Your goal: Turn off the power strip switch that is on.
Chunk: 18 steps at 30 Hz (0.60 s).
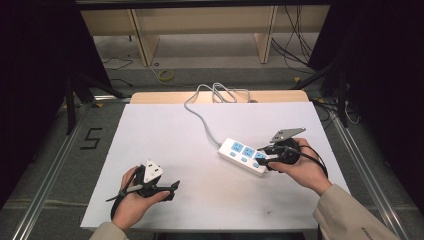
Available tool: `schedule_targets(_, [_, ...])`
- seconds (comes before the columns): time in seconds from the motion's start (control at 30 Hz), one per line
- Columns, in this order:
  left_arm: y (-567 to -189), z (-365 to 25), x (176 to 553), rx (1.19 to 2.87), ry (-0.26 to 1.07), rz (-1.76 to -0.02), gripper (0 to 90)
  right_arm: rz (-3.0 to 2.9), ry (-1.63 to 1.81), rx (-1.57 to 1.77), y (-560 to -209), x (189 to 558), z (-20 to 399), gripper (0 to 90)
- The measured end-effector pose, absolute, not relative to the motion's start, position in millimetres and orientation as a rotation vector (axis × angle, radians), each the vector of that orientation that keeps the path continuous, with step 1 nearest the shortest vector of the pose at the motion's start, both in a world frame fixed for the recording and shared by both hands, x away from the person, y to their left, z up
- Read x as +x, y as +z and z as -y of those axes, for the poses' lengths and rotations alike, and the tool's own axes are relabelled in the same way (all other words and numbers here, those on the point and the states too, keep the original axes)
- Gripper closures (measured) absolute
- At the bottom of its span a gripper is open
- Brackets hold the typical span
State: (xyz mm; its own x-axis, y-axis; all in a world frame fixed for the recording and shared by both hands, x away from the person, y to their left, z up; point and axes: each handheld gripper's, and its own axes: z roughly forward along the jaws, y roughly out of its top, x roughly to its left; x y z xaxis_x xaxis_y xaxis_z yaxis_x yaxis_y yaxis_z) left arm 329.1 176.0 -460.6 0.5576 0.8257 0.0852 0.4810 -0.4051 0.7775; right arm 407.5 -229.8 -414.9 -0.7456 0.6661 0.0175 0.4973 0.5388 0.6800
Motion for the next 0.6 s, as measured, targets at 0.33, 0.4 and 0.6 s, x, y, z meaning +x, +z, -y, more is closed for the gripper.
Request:
schedule_targets(0.33, [-460.8,-176.0,329.1,2.07,0.609,-1.048,16.0,-2.518,1.005,0.99,-417.8,400.0,242.0,44.6])
schedule_targets(0.4, [-460.8,-175.9,329.1,2.07,0.61,-1.047,16.0,-2.515,1.006,0.99,-418.2,398.6,244.5,43.9])
schedule_targets(0.6, [-460.8,-176.2,329.0,2.072,0.61,-1.048,16.0,-2.504,1.019,1.0,-419.2,393.9,251.5,42.6])
